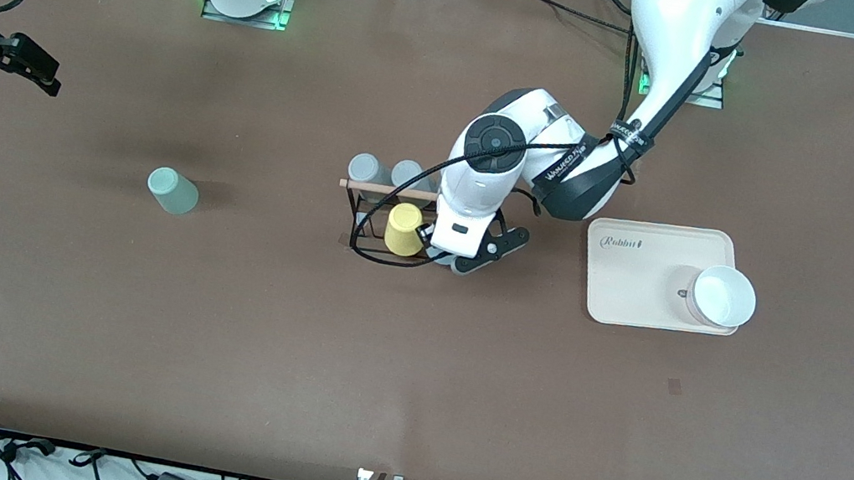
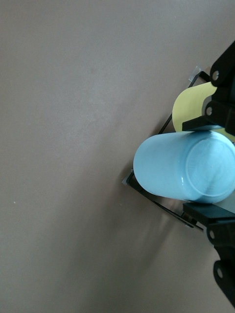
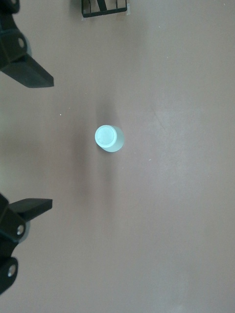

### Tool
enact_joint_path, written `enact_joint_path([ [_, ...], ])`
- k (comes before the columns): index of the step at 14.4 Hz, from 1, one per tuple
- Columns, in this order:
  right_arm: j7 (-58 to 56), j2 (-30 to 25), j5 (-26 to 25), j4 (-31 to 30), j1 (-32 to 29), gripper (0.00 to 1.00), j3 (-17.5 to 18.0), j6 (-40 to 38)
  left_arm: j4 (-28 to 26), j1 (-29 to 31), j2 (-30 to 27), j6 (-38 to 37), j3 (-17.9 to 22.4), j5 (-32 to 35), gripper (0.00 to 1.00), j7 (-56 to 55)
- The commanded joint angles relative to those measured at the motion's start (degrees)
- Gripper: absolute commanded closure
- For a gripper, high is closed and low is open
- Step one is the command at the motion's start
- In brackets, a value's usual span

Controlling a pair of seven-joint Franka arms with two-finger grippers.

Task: Hang scattered cups on rack with three cups
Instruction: 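Lower the light blue cup onto the rack beside the yellow cup, then open and withdraw the left gripper while the right gripper reaches the green cup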

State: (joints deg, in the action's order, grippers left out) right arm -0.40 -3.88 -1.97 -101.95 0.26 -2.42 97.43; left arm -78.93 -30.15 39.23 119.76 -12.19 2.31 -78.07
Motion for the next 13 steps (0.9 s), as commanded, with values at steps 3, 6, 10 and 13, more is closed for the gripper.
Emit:
enact_joint_path([
  [3,-0.3,0.2,-0.8,0.3,0.2,0.00,0.0,-0.7,1.7,-0.3,0.3,-0.7,0.5,1.1,0.00,-0.8],
  [6,-0.2,0.3,-0.8,0.3,0.2,0.00,0.0,-0.7,2.1,2.3,-3.4,-4.8,2.3,1.2,0.00,-0.3],
  [10,-0.6,2.9,-0.6,0.3,0.4,0.00,0.2,-0.1,1.7,11.6,-11.5,-12.5,1.9,2.5,0.00,5.1],
  [13,-0.6,6.9,-0.8,0.4,1.6,0.00,0.2,1.1,1.4,16.9,-15.2,-16.2,1.6,2.4,0.00,11.6],
])
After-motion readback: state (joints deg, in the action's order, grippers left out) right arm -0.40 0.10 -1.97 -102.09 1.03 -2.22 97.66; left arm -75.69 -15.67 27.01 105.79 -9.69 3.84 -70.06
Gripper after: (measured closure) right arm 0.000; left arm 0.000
